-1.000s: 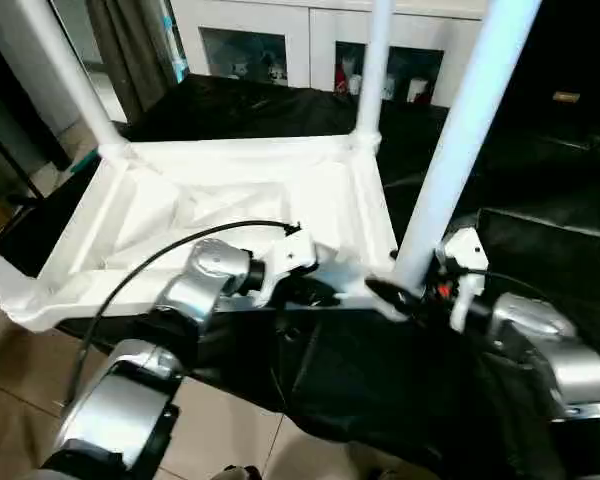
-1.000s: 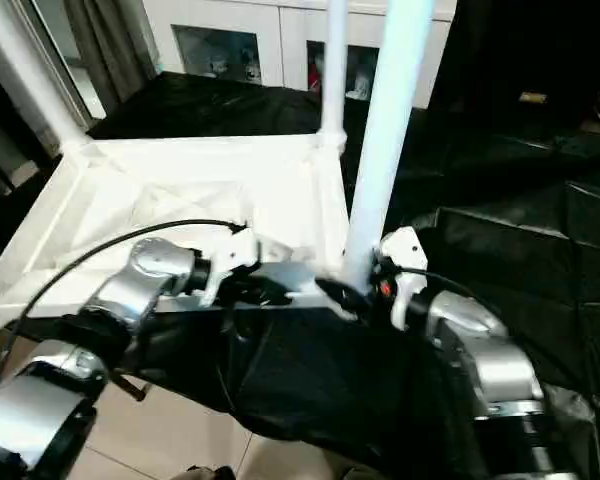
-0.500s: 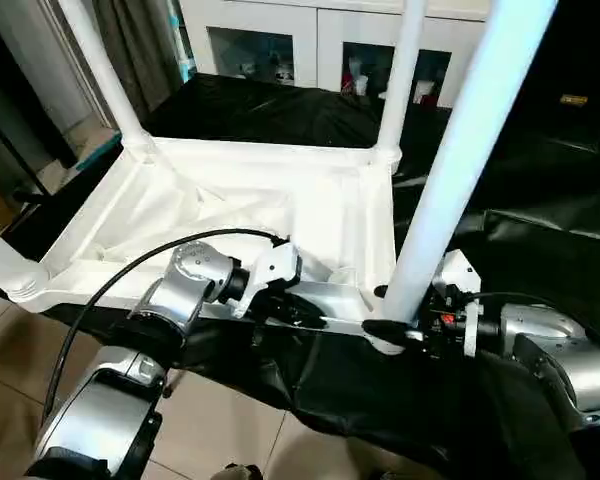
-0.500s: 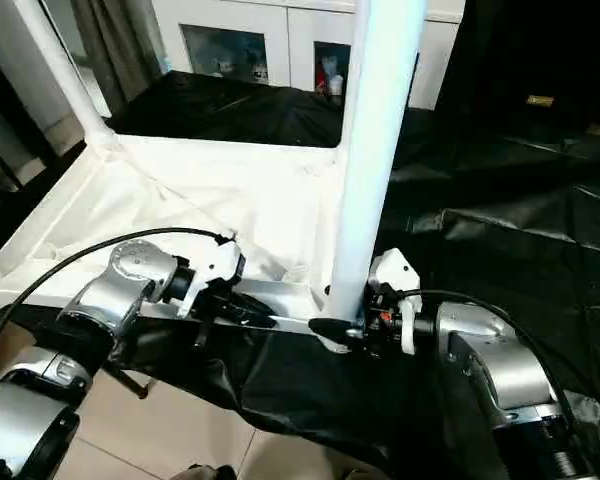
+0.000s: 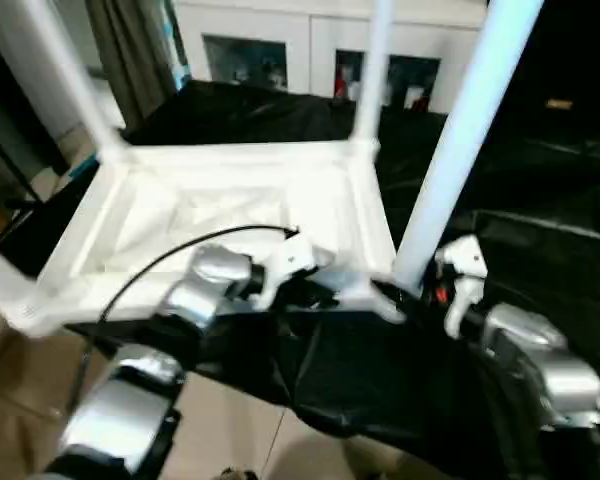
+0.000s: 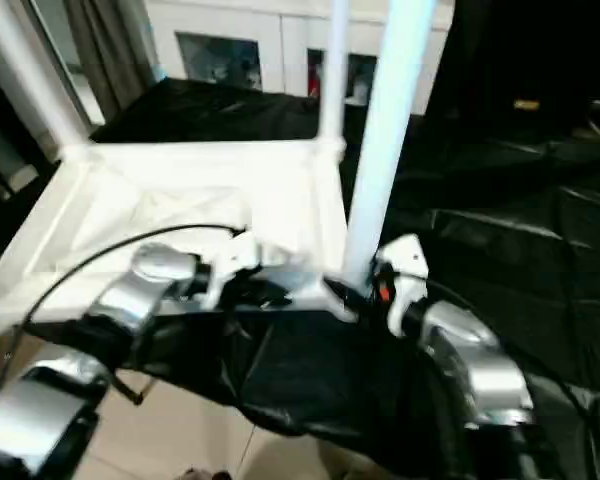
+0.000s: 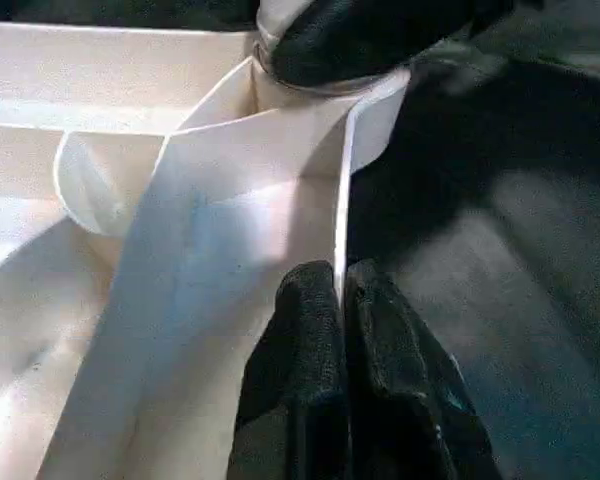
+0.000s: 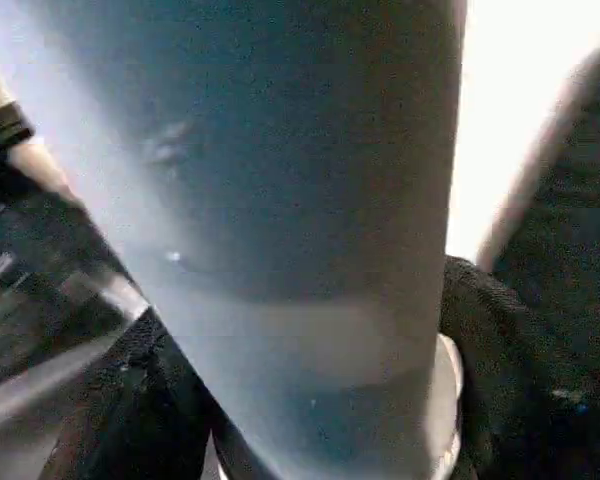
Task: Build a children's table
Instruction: Rotate leg to tighten
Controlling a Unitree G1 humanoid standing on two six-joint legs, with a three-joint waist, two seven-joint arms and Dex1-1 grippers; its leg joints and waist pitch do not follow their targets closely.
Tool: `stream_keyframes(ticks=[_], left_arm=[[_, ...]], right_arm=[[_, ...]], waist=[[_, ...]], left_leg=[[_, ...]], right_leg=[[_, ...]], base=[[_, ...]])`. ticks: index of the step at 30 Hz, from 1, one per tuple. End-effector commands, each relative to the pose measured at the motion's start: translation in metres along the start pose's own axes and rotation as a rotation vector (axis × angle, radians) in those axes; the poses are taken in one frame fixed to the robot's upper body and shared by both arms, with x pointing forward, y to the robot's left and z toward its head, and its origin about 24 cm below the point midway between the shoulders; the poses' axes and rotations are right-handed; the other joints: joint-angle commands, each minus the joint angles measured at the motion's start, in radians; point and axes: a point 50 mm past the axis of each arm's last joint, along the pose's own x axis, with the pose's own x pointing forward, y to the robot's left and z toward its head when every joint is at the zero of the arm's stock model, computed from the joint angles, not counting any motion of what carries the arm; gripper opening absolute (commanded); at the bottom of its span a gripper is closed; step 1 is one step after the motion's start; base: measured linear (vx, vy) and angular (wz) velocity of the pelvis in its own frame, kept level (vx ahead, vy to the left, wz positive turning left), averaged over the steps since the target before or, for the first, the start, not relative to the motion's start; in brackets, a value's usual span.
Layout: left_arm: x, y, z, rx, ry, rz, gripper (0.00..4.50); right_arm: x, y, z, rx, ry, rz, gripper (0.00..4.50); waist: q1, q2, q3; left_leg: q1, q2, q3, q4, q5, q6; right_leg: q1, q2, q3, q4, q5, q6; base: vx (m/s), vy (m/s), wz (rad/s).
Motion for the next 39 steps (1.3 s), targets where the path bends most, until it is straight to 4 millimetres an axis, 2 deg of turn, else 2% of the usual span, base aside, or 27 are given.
stream_keyframes(ticks=[1, 2, 4, 5, 6, 8, 12, 14, 15, 16, 19, 20, 21, 22, 23, 24, 27, 28, 29, 30, 31, 32, 34, 35, 36, 38, 39], left_arm=[[0.025, -0.002, 0.015, -0.060, -0.091, 0.117, 0.00], [0.030, -0.003, 0.018, -0.060, -0.094, 0.133, 0.00], [0.033, -0.003, 0.019, -0.059, -0.094, 0.143, 0.00], [0.037, -0.005, 0.021, -0.057, -0.096, 0.145, 0.00], [0.041, -0.007, 0.023, -0.052, -0.101, 0.135, 0.00], [0.045, -0.010, 0.025, -0.047, -0.106, 0.116, 0.00], [0.039, -0.011, 0.022, -0.030, -0.104, 0.058, 0.00], [0.030, -0.011, 0.019, -0.008, -0.111, -0.008, 0.00], [0.029, -0.011, 0.019, -0.006, -0.111, -0.014, 0.00], [0.023, -0.011, 0.016, 0.002, -0.109, -0.056, 0.00], [0.018, -0.011, 0.014, 0.011, -0.103, -0.084, 0.00], [0.013, -0.012, 0.012, 0.026, -0.097, -0.119, 0.00], [0.003, -0.012, 0.009, 0.040, -0.094, -0.180, 0.00], [-0.002, -0.013, 0.007, 0.044, -0.092, -0.208, 0.00], [-0.004, -0.013, 0.007, 0.045, -0.092, -0.217, 0.00], [-0.009, -0.013, 0.005, 0.045, -0.089, -0.241, 0.00], [-0.018, -0.013, 0.002, 0.040, -0.075, -0.290, 0.00], [-0.022, -0.014, 0.000, 0.039, -0.070, -0.305, 0.00], [-0.026, -0.014, -0.002, 0.034, -0.062, -0.325, 0.00], [-0.029, -0.015, -0.004, 0.030, -0.057, -0.340, 0.00], [-0.031, -0.015, -0.005, 0.029, -0.055, -0.348, 0.00], [-0.031, -0.015, -0.005, 0.029, -0.055, -0.348, 0.00], [-0.034, -0.016, -0.006, 0.024, -0.053, -0.356, 0.00], [-0.035, -0.016, -0.006, 0.023, -0.053, -0.358, 0.00], [-0.035, -0.016, -0.006, 0.021, -0.053, -0.361, 0.00], [-0.036, -0.016, -0.006, 0.021, -0.054, -0.361, 0.00], [-0.035, -0.017, -0.005, 0.017, -0.060, -0.357, 0.00]], right_arm=[[0.020, 0.028, -0.024, 0.044, 0.100, 0.014, 2.69], [0.025, 0.031, -0.025, 0.057, 0.095, -0.014, 2.69], [0.028, 0.033, -0.025, 0.065, 0.092, -0.032, 2.69], [0.034, 0.038, -0.023, 0.053, 0.081, -0.031, 2.69], [0.039, 0.045, -0.021, 0.044, 0.063, -0.008, 2.69], [0.044, 0.052, -0.017, 0.045, 0.035, 0.028, 3.25], [0.040, 0.054, -0.012, 0.029, 0.016, 0.122, 3.58], [0.032, 0.054, -0.008, -0.010, 0.020, 0.225, 3.78], [0.031, 0.054, -0.008, -0.014, 0.022, 0.239, 3.87], [0.023, 0.052, -0.007, -0.039, 0.034, 0.311, 3.87], [0.019, 0.051, -0.006, -0.054, 0.040, 0.350, 3.87], [0.015, 0.049, -0.005, -0.069, 0.048, 0.382, 3.87], [0.005, 0.042, -0.002, -0.087, 0.056, 0.438, 3.87], [0.000, 0.039, 0.000, -0.096, 0.058, 0.466, 3.87], [-0.002, 0.038, 0.001, -0.099, 0.058, 0.474, 3.87], [-0.007, 0.034, 0.004, -0.107, 0.069, 0.503, 3.87], [-0.017, 0.027, 0.008, -0.133, 0.105, 0.555, 3.87], [-0.021, 0.024, 0.008, -0.141, 0.120, 0.569, 3.87], [-0.025, 0.019, 0.008, -0.157, 0.142, 0.580, 3.87], [-0.028, 0.015, 0.008, -0.167, 0.161, 0.586, 3.87], [-0.030, 0.012, 0.008, -0.171, 0.173, 0.590, 3.87], [-0.030, 0.012, 0.008, -0.171, 0.173, 0.590, 3.87], [-0.032, 0.010, 0.009, -0.172, 0.184, 0.599, 3.54], [-0.032, 0.010, 0.009, -0.170, 0.185, 0.604, 3.54], [-0.032, 0.010, 0.009, -0.168, 0.187, 0.611, 3.36], [-0.032, 0.011, 0.009, -0.163, 0.188, 0.621, 3.36], [-0.032, 0.014, 0.008, -0.155, 0.193, 0.640, 3.11]], waist=[[-0.005, -0.026, -0.051], [-0.008, -0.024, -0.051], [-0.009, -0.026, -0.049], [-0.009, -0.020, -0.048], [-0.011, -0.022, -0.047], [-0.013, -0.022, -0.048], [-0.010, -0.022, -0.051], [-0.009, -0.021, -0.053], [-0.007, -0.020, -0.053], [-0.005, -0.019, -0.057], [-0.002, -0.017, -0.061], [-0.002, -0.017, -0.061], [0.000, -0.019, -0.065], [0.006, -0.017, -0.068], [0.007, -0.013, -0.071], [0.007, -0.013, -0.071], [0.020, -0.014, -0.081], [0.022, -0.019, -0.080], [0.024, -0.020, -0.079], [0.027, -0.019, -0.077], [0.028, -0.018, -0.072], [0.028, -0.018, -0.070], [0.028, -0.022, -0.065], [0.027, -0.022, -0.064], [0.027, -0.023, -0.064], [0.027, -0.025, -0.064], [0.027, -0.025, -0.063]], left_leg=[[0.023, 0.020, -0.013, -0.072, -0.322, 0.018], [0.023, 0.019, -0.015, -0.073, -0.333, 0.015], [0.024, 0.017, -0.016, -0.074, -0.351, 0.020], [0.024, 0.016, -0.017, -0.075, -0.363, 0.020], [0.022, 0.014, -0.019, -0.076, -0.373, 0.020], [0.022, 0.014, -0.020, -0.077, -0.379, 0.023], [0.021, 0.016, -0.020, -0.079, -0.366, 0.032], [0.019, 0.019, -0.018, -0.079, -0.352, 0.041], [0.016, 0.020, -0.019, -0.080, -0.338, 0.047], [0.015, 0.022, -0.017, -0.077, -0.311, 0.057], [0.008, 0.021, -0.013, -0.070, -0.256, 0.083], [0.008, 0.021, -0.013, -0.070, -0.256, 0.083], [0.007, 0.023, -0.012, -0.066, -0.227, 0.091], [0.009, 0.026, -0.010, -0.062, -0.199, 0.106], [0.008, 0.027, -0.008, -0.058, -0.166, 0.123], [0.008, 0.027, -0.008, -0.058, -0.166, 0.123], [0.006, 0.029, -0.006, -0.044, -0.074, 0.171], [0.005, 0.028, -0.005, -0.043, -0.066, 0.178], [0.004, 0.029, -0.004, -0.041, -0.064, 0.188], [0.004, 0.030, -0.003, -0.042, -0.072, 0.190], [0.006, 0.031, -0.002, -0.045, -0.116, 0.179], [0.007, 0.032, -0.002, -0.048, -0.132, 0.170], [0.010, 0.034, -0.003, -0.054, -0.179, 0.133], [0.010, 0.035, -0.004, -0.056, -0.187, 0.126], [0.011, 0.035, -0.004, -0.058, -0.196, 0.113], [0.011, 0.034, -0.003, -0.057, -0.194, 0.111], [0.012, 0.034, -0.003, -0.057, -0.190, 0.110]], right_leg=[[0.023, -0.027, 0.009, -0.085, -0.418, -0.179], [0.026, -0.029, 0.009, -0.088, -0.444, -0.164], [0.021, -0.029, 0.009, -0.096, -0.487, -0.143], [0.020, -0.031, 0.008, -0.099, -0.515, -0.129], [0.019, -0.031, 0.007, -0.104, -0.544, -0.113], [0.019, -0.030, 0.006, -0.107, -0.556, -0.101], [0.020, -0.029, 0.008, -0.104, -0.523, -0.103], [0.022, -0.029, 0.010, -0.099, -0.472, -0.118], [0.028, -0.028, 0.009, -0.096, -0.437, -0.128], [0.030, -0.028, 0.011, -0.090, -0.375, -0.146], [0.037, -0.030, 0.010, -0.078, -0.273, -0.190], [0.037, -0.030, 0.010, -0.078, -0.273, -0.190], [0.044, -0.030, 0.008, -0.072, -0.232, -0.210], [0.045, -0.028, 0.008, -0.064, -0.175, -0.231], [0.044, -0.026, 0.007, -0.056, -0.105, -0.253], [0.044, -0.026, 0.007, -0.056, -0.105, -0.253], [0.047, -0.023, 0.004, -0.032, 0.081, -0.299], [0.047, -0.023, 0.004, -0.031, 0.098, -0.301], [0.046, -0.024, 0.004, -0.029, 0.107, -0.305], [0.045, -0.026, 0.004, -0.031, 0.092, -0.305], [0.042, -0.028, 0.003, -0.039, 0.009, -0.301], [0.041, -0.028, 0.003, -0.042, -0.026, -0.297], [0.038, -0.029, 0.006, -0.051, -0.129, -0.281], [0.038, -0.030, 0.006, -0.052, -0.145, -0.277], [0.037, -0.030, 0.008, -0.054, -0.170, -0.267], [0.036, -0.029, 0.009, -0.054, -0.168, -0.264], [0.036, -0.029, 0.009, -0.054, -0.166, -0.263]], base=[[0.000, 0.000, 0.00], [0.000, 0.000, 0.00], [0.000, 0.000, 0.00], [0.000, 0.000, 0.00], [0.000, 0.000, 0.00], [0.000, 0.000, 0.00], [0.000, 0.000, 0.00], [0.000, 0.000, 0.00], [0.000, 0.000, 0.00], [0.000, 0.000, 0.00], [0.000, 0.000, 0.00], [0.000, 0.000, 0.00], [0.000, 0.000, 0.00], [0.052, -0.014, 0.01], [0.052, -0.014, 0.01], [0.052, -0.008, 0.01], [0.000, 0.000, 0.00], [0.000, 0.000, 0.00], [0.000, 0.000, 0.00], [0.000, 0.000, 0.00], [0.000, 0.000, 0.00], [0.000, 0.000, 0.00], [0.000, 0.000, 0.00], [0.000, 0.000, 0.00], [0.000, 0.000, 0.00], [0.000, 0.000, 0.00], [0.000, 0.000, 0.00]])
